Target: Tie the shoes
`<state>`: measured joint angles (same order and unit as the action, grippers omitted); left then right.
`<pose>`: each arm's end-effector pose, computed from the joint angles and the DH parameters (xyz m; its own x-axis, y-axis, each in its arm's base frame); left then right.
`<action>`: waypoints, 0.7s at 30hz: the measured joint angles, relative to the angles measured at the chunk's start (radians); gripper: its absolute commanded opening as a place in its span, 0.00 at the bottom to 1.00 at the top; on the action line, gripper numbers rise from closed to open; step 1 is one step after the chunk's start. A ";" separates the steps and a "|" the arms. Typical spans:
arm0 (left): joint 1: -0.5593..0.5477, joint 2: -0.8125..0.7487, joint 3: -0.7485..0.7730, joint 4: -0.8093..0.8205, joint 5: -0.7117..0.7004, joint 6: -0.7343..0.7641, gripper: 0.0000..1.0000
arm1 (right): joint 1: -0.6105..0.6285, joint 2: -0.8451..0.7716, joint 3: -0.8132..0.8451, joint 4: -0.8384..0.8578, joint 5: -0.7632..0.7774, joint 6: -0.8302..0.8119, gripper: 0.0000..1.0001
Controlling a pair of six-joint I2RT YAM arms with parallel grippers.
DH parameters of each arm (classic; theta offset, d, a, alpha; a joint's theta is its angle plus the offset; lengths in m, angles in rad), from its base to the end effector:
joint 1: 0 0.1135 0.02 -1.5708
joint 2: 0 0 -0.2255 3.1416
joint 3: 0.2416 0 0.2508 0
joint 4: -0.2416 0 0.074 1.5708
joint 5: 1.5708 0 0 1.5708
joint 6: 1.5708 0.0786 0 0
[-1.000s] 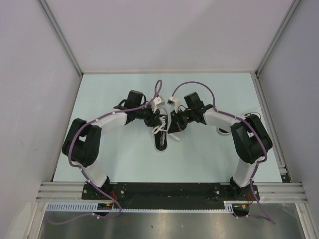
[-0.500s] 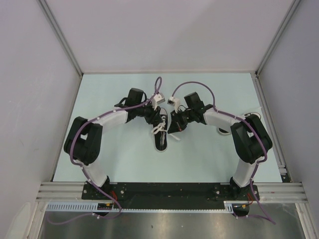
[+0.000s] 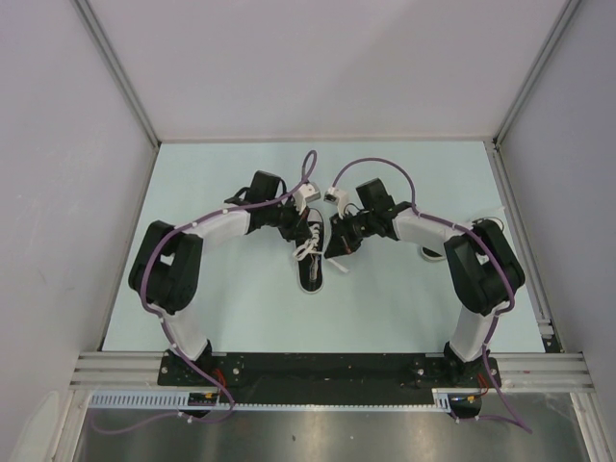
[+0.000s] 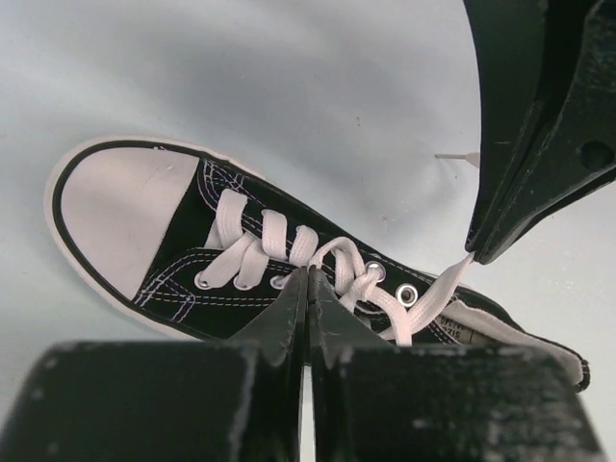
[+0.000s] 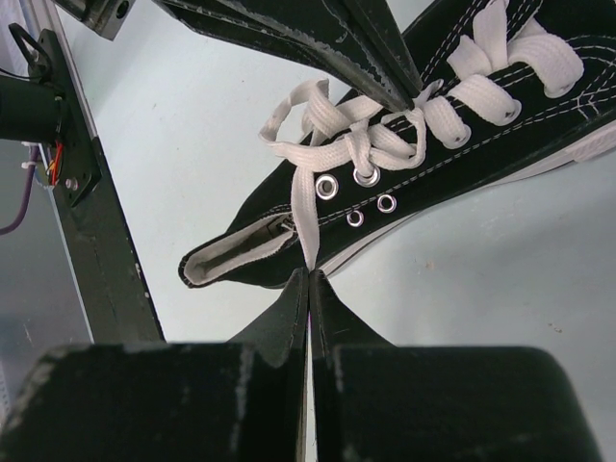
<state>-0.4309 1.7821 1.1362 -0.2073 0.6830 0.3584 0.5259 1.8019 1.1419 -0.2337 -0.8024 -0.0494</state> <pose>0.3306 -0.2066 0.1336 -0.3951 0.4811 -0.7826 0.8966 0.3873 -0.2146 0.3015 0.2403 0.1309 -0.6368 -0.4093 -0.6534 -0.7709 0.3552 0.5288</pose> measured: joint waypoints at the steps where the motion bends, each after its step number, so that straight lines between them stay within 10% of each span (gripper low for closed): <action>1: 0.000 0.000 0.000 -0.001 0.000 0.002 0.00 | 0.000 0.001 0.000 0.000 0.000 0.000 0.00; 21: 0.000 -0.068 -0.011 0.047 0.047 -0.017 0.00 | -0.012 0.002 0.000 0.035 0.000 0.029 0.00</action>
<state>-0.4309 1.7142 1.1248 -0.1608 0.7296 0.3412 0.5140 1.8042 1.1419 -0.1989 -0.8021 -0.0200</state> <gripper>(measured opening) 0.005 0.009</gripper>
